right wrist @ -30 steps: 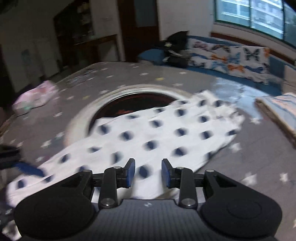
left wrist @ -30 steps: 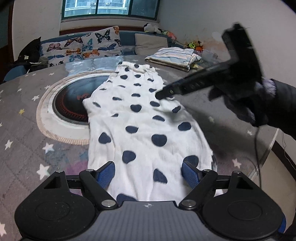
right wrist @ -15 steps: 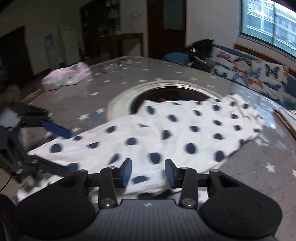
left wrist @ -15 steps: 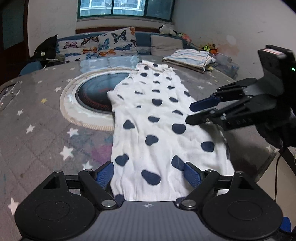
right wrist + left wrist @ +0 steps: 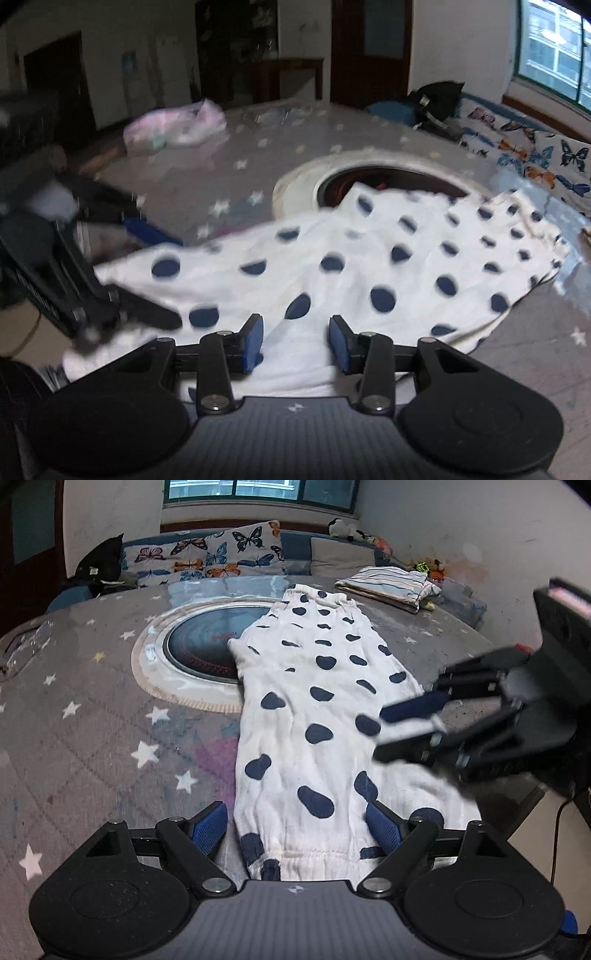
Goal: Fold clothes
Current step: 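Smooth the folded pants with both open grippers, then press the open right gripper along the pants strip to flatten it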
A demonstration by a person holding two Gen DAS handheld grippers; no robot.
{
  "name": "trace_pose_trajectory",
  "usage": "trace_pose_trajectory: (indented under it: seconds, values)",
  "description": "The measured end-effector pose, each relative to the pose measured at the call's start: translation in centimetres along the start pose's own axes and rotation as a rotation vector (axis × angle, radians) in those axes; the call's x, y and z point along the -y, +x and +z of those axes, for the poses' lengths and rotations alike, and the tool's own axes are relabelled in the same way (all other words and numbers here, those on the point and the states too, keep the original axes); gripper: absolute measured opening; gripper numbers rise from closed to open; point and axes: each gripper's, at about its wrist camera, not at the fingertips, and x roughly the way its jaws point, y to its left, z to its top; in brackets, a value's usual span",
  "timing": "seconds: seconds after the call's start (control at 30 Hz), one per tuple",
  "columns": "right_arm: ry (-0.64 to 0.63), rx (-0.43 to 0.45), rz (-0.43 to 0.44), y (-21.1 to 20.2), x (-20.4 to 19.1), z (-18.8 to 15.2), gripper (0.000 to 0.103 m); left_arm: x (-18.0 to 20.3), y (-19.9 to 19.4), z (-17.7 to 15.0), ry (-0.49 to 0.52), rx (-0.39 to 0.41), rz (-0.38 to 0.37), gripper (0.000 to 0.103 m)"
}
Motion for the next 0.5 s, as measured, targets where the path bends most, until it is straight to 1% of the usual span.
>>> trace_pose_trajectory:
  seconds: [0.1, 0.2, 0.27, 0.3, 0.33, 0.43, 0.5]
  values:
    - [-0.003, 0.011, -0.001, -0.3, 0.0, 0.3, 0.04, -0.2, -0.2, -0.1, -0.01, -0.001, -0.014, 0.081]
    - [-0.003, 0.037, -0.006, -1.0, 0.2, 1.0, 0.04, -0.4, -0.3, -0.1, -0.018, 0.001, -0.027, 0.075]
    - [0.006, 0.016, 0.004, -0.5, 0.4, 0.9, 0.04, -0.5, -0.3, -0.1, -0.026, 0.005, -0.031, 0.07]
    - [0.01, 0.005, 0.01, -0.2, 0.4, 0.9, 0.04, -0.5, -0.4, -0.2, -0.029, 0.007, -0.03, 0.065]
    - [0.01, 0.001, 0.016, 0.0, 0.5, 0.8, 0.04, -0.6, -0.4, -0.1, -0.031, 0.005, -0.034, 0.064]
    - [0.015, -0.006, 0.031, 0.2, 0.8, 0.9, 0.04, -0.8, -0.6, 0.0, -0.033, -0.002, -0.042, 0.061]
    - [0.033, 0.011, 0.033, -0.1, 1.7, 1.8, 0.04, -0.8, -0.7, 0.2, -0.029, -0.006, -0.045, 0.061]
